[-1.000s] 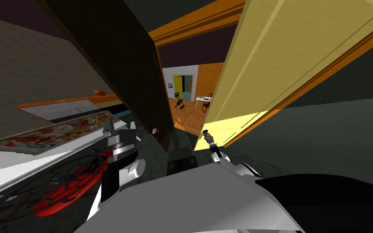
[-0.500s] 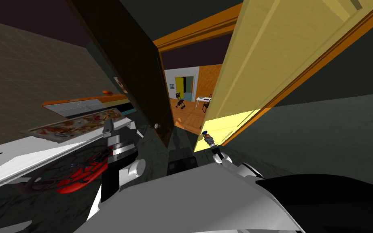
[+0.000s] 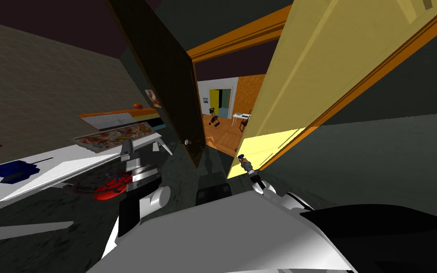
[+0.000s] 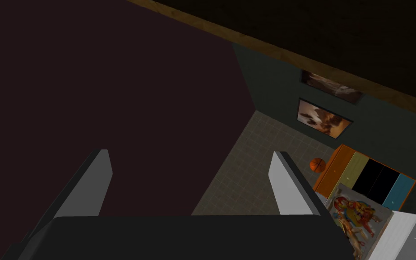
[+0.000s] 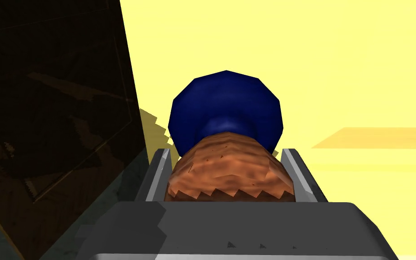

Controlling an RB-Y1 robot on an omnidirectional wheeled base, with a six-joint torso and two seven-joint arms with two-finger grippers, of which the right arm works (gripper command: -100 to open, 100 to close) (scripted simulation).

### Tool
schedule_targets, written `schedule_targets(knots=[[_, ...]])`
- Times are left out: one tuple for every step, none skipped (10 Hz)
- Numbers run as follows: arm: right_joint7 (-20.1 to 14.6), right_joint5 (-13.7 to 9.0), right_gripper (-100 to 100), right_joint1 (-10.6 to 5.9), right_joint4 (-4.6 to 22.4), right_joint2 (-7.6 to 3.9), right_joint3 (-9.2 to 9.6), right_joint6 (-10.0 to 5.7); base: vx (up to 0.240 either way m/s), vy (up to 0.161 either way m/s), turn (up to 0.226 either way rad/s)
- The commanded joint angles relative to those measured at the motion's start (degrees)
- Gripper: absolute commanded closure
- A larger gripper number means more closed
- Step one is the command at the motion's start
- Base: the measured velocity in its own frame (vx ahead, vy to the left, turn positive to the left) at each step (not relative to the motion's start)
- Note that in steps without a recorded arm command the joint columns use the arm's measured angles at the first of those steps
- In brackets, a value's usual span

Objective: Pull the door open

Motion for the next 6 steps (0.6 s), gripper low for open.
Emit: schedule_targets(knots=[[-1.0, 0.4, 100, 0.68, 0.3, -0.86, 0.65, -1.72, -0.222, -0.088, 0.150], [-1.6, 0.6, 100, 1.07, 0.4, -1.35, 1.04, -2.63, -0.209, -0.065, 0.136], [-2.1, 0.9, 100, 1.42, 0.6, -1.79, 1.39, -3.46, -0.205, -0.064, 0.119], [-2.7, 1.1, 100, 1.83, 0.7, -2.30, 1.80, -4.42, -0.190, -0.065, 0.119], [-3.0, 1.2, 100, 2.06, 0.8, -2.58, 2.02, -4.94, -0.175, -0.070, 0.087], [-2.7, 1.2, 100, 2.02, 0.7, -2.35, 1.90, -4.20, -0.077, -0.034, 0.016]])
